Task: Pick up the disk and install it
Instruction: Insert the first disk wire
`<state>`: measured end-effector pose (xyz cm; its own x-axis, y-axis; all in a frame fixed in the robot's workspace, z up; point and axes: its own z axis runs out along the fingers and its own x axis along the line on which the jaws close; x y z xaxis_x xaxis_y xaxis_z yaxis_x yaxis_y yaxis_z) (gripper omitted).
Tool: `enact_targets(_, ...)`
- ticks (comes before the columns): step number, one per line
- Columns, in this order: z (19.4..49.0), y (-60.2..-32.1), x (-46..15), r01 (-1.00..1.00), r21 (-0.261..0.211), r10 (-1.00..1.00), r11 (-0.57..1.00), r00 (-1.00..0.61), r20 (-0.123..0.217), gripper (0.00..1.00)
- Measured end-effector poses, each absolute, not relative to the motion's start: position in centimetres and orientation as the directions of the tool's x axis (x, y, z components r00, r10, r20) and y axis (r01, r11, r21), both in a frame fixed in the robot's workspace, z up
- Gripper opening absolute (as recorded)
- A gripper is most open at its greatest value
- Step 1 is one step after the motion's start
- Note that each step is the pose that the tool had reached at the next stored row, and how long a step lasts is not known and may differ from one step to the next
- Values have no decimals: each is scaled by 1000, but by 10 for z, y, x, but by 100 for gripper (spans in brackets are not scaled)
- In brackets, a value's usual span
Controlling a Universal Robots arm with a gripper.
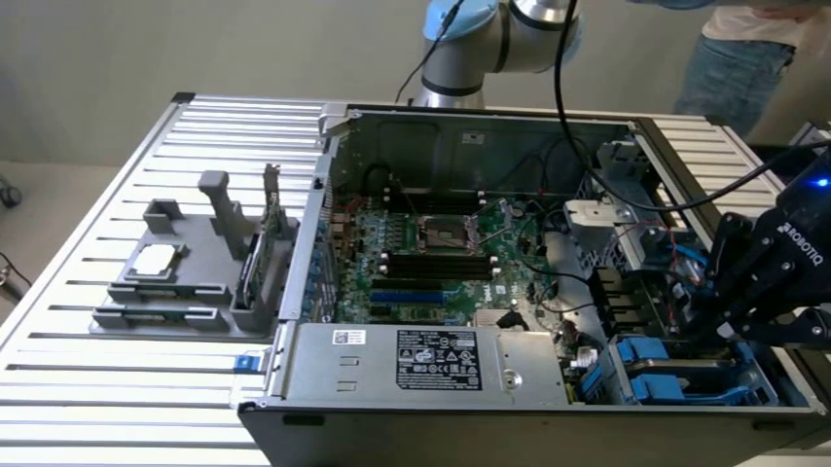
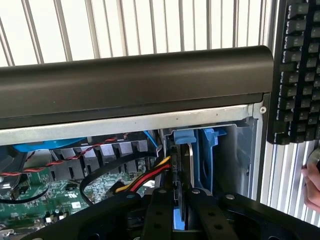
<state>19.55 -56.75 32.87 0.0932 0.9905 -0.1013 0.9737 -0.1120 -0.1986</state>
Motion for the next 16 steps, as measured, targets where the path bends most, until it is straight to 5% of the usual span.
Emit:
enact_targets(9,327,-568,195,974,-197,991,-112,93,-101,16)
enact_targets(12,328,-568,196,975,-193,991,-111,93,-100,30)
enact_targets(16,338,-568,195,975,-193,991,-112,94,-101,36)
